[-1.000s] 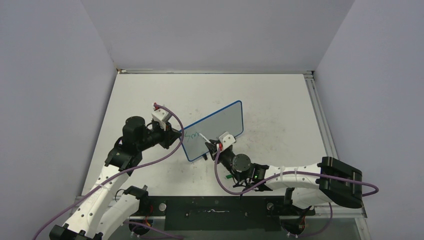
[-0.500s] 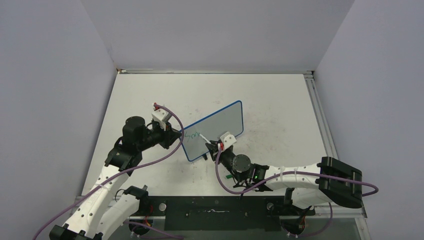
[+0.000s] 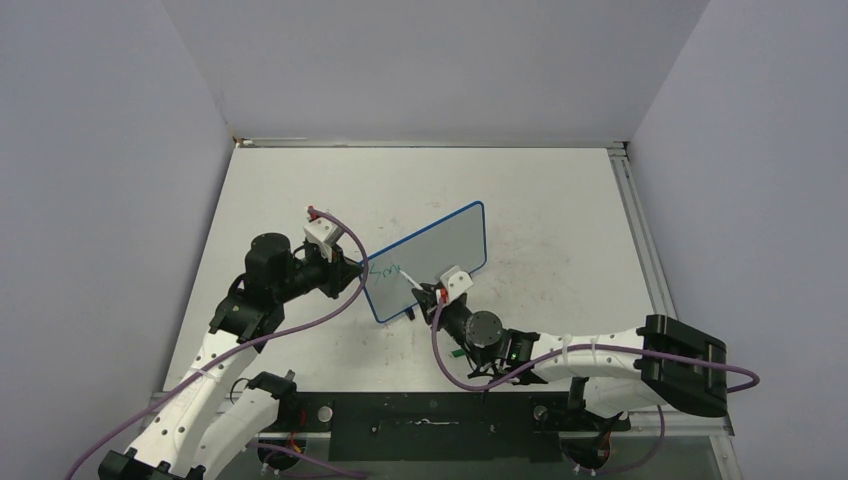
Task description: Write a sentence on the whiteboard
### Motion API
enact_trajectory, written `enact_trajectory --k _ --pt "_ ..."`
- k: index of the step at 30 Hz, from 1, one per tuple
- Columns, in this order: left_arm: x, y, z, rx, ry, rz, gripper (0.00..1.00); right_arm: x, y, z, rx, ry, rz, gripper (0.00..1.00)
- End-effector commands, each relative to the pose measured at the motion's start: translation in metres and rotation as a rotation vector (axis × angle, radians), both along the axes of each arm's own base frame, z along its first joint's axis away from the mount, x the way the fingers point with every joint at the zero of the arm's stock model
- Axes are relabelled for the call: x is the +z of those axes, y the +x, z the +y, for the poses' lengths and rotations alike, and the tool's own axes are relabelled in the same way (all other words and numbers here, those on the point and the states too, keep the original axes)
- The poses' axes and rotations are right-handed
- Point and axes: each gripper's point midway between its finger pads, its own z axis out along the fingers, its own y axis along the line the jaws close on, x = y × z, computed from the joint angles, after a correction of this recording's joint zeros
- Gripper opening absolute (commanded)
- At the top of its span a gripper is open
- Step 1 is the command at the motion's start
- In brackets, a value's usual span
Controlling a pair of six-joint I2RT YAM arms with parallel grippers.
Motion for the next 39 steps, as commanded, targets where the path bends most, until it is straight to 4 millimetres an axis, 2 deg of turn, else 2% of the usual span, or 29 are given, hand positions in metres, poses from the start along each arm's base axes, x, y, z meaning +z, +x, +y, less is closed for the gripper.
enact_trajectory --k 1,5,12,31,39 --pt "-0.001 -0.006 -0.002 -0.019 -0.003 0.016 0.0 0.032 -0.007 -0.001 0.015 0.076 -0.047 0.05" --pt "-0.001 -0.006 -0.002 -0.021 -0.003 0.018 0.0 0.043 -0.005 -0.001 0.003 0.094 -0.069 0.05" --pt "-0.002 -0.006 -0.003 -0.022 -0.003 0.02 0.0 0.049 0.001 0.004 -0.016 0.087 -0.096 0.05" --pt "-0.002 -0.006 -0.003 -0.026 -0.003 0.024 0.0 0.048 0.007 0.01 -0.006 0.084 -0.104 0.05" --pt "-0.002 -0.006 -0.003 -0.022 -0.002 0.022 0.0 0.051 0.008 0.006 -0.012 0.099 -0.11 0.05"
